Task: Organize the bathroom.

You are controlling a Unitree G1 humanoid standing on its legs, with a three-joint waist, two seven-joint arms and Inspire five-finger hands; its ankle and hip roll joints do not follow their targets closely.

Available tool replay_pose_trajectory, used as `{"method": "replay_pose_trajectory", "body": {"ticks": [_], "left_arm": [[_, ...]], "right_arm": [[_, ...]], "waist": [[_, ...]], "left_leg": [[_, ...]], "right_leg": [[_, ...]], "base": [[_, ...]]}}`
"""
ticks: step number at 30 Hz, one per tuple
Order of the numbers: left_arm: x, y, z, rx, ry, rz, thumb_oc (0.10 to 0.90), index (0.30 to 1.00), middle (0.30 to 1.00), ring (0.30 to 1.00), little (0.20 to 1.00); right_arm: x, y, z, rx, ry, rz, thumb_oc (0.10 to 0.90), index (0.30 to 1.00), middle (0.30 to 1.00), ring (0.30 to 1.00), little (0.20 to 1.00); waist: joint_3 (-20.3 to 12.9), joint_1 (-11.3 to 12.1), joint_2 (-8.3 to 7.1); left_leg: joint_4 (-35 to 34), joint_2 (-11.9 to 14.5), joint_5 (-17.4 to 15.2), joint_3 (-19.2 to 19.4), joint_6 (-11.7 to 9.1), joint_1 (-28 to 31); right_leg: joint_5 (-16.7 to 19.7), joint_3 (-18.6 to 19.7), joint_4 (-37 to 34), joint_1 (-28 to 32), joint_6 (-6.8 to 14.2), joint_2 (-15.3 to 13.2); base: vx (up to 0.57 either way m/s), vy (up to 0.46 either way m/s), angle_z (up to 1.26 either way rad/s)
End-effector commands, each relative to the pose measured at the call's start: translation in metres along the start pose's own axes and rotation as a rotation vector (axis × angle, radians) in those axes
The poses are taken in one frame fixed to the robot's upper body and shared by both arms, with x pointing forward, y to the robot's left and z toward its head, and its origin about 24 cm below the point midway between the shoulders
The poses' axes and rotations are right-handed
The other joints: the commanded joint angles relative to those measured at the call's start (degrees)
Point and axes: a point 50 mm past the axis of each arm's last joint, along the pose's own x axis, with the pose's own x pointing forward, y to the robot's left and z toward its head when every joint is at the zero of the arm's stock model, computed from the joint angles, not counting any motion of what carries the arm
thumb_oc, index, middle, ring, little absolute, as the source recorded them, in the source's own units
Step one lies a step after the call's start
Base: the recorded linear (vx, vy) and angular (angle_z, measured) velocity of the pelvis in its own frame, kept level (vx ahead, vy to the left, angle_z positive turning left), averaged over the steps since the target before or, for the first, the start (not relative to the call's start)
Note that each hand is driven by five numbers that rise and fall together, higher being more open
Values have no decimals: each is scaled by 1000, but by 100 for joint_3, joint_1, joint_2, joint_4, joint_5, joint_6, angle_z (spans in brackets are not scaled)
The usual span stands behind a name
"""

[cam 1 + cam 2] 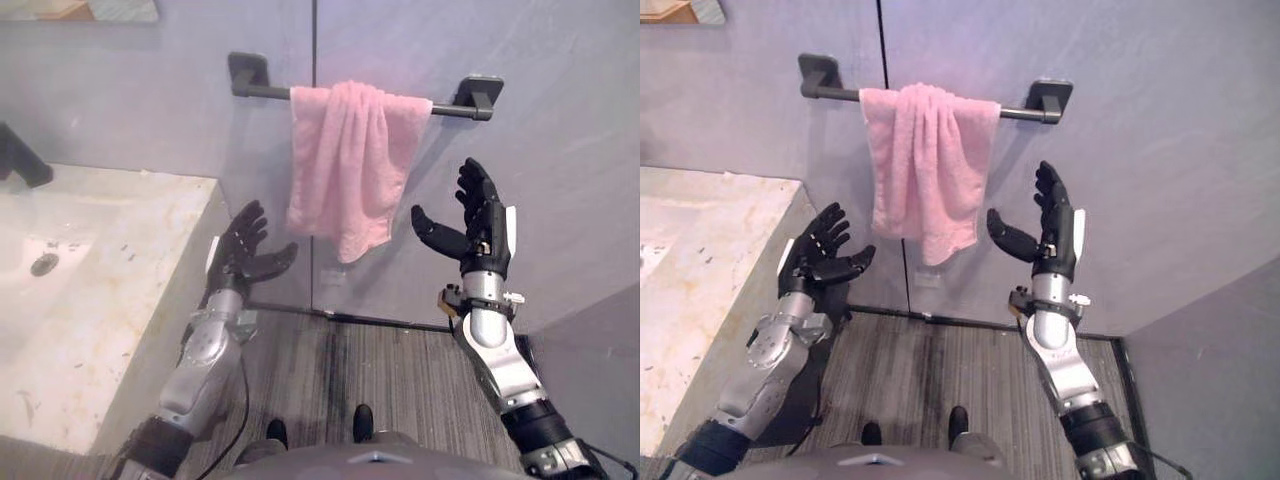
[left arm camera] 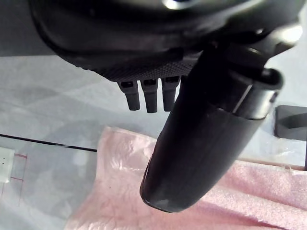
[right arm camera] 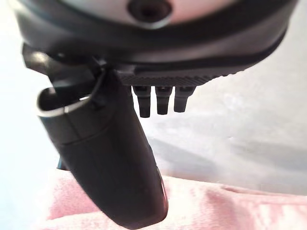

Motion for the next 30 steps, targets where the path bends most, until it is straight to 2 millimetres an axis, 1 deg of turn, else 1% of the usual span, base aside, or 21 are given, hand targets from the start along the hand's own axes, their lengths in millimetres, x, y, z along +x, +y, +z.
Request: {"method": "replay_pose_trajectory", "body": {"ticks": [1, 3, 4, 5, 7, 8, 9, 10, 11, 15, 18, 20, 22, 23, 24, 27, 30], "left_arm": [[20, -17, 52, 19, -291, -104, 800, 900, 900, 900, 900], [20, -17, 52, 19, -291, -104, 800, 900, 900, 900, 900], [21, -16, 52, 20, -286, -107, 800, 900, 900, 900, 900], [21, -16, 52, 20, -286, -107, 800, 900, 900, 900, 900], [24, -16, 51, 21, -278, -111, 800, 900, 900, 900, 900], [24, -16, 51, 21, -278, -111, 800, 900, 900, 900, 900], [24, -15, 50, 24, -275, -112, 800, 900, 900, 900, 900], [25, -14, 49, 26, -273, -110, 800, 900, 900, 900, 900], [25, -13, 49, 27, -269, -110, 800, 900, 900, 900, 900], [24, -12, 48, 36, -269, -109, 800, 900, 900, 900, 900], [24, -11, 49, 44, -283, -105, 800, 900, 900, 900, 900], [27, -11, 54, 59, -313, -95, 800, 900, 900, 900, 900], [35, -14, 65, 87, -374, -85, 800, 900, 900, 900, 900], [36, -15, 67, 90, -382, -82, 800, 900, 900, 900, 900], [42, -17, 75, 83, -409, -62, 800, 900, 900, 900, 900], [49, -20, 83, 81, -449, -44, 800, 900, 900, 900, 900], [56, -28, 95, 105, -500, -51, 800, 900, 900, 900, 900]], "right_arm": [[39, -2, 44, 33, -223, 21, 800, 900, 900, 900, 900], [40, -1, 45, 32, -224, 23, 800, 900, 900, 900, 900], [47, -2, 48, 24, -227, 32, 800, 900, 900, 900, 900], [47, -2, 48, 24, -227, 32, 800, 900, 900, 900, 900], [61, -2, 54, 24, -230, 50, 800, 900, 900, 900, 900], [61, -2, 54, 24, -230, 50, 800, 900, 900, 900, 900], [65, -1, 56, 22, -229, 53, 800, 900, 900, 900, 900], [69, -3, 59, 29, -228, 46, 627, 641, 641, 641, 641], [71, -5, 59, 24, -229, 36, 400, 300, 300, 300, 300], [71, -8, 58, 27, -230, 14, 400, 300, 300, 300, 300], [65, -7, 54, 24, -226, 22, 400, 300, 300, 300, 300], [60, -4, 50, 31, -219, 43, 400, 300, 300, 300, 300], [55, 2, 46, 24, -210, 84, 400, 300, 300, 300, 300], [55, 2, 46, 24, -208, 88, 400, 300, 300, 300, 300], [53, 5, 43, 26, -196, 108, 400, 300, 300, 300, 300], [52, 8, 41, 25, -186, 139, 400, 300, 300, 300, 300], [51, 14, 38, 26, -172, 182, 400, 300, 300, 300, 300]], "waist": [[-539, 167, -58], [-539, 168, -58], [-556, 193, -63], [-556, 193, -63], [-576, 248, -71], [-576, 248, -71], [-580, 268, -77], [-584, 284, -77], [-591, 295, -74], [-597, 303, -69], [-594, 275, -64], [-592, 229, -58], [-602, 148, -43], [-602, 141, -41], [-619, 88, -39], [-639, 25, -37], [-671, -62, -31]], "left_leg": [[-5, 52, -102, -318, 128, -133], [-5, 53, -102, -320, 127, -132], [-5, 63, -98, -328, 109, -132], [-5, 63, -98, -328, 109, -132], [-5, 86, -87, -348, 80, -132], [-5, 86, -87, -348, 80, -132], [-5, 95, -84, -354, 70, -130], [-5, 98, -81, -365, 63, -130], [-5, 98, -78, -370, 59, -131], [-5, 105, -86, -368, 57, -119], [-5, 106, -87, -345, 63, -109], [-5, 111, -90, -312, 68, -88], [-5, 113, -98, -264, 75, -56], [-5, 113, -99, -261, 74, -53], [-5, 116, -104, -231, 75, -37], [-5, 116, -110, -204, 78, -17], [-5, 109, -128, -171, 87, 20]], "right_leg": [[-263, -178, -9, 265, 95, -184], [-265, -181, -9, 267, 94, -184], [-280, -200, -9, 281, 83, -180], [-280, -200, -9, 281, 83, -180], [-306, -265, -9, 313, 61, -177], [-306, -265, -9, 313, 61, -177], [-316, -284, -9, 324, 56, -175], [-324, -294, -9, 330, 47, -170], [-331, -303, -9, 341, 41, -166], [-345, -308, -9, 361, 35, -166], [-339, -281, -9, 362, 42, -168], [-334, -254, -9, 366, 43, -169], [-335, -213, -9, 378, 44, -174], [-334, -209, -9, 379, 46, -175], [-334, -187, -9, 382, 51, -177], [-336, -160, -9, 386, 58, -177], [-337, -89, -9, 390, 64, -171]], "base": [[20, -19, 7], [15, -15, 8], [17, -15, 9], [33, -30, 11], [36, -31, 6], [35, -26, 9], [33, -13, 4], [46, -13, 7], [31, -3, 2], [18, -1, 2], [12, 3, 2], [17, 11, 1], [39, 25, -1], [43, 24, -1], [36, 19, -1], [54, 22, -3], [54, 21, -6]]}}
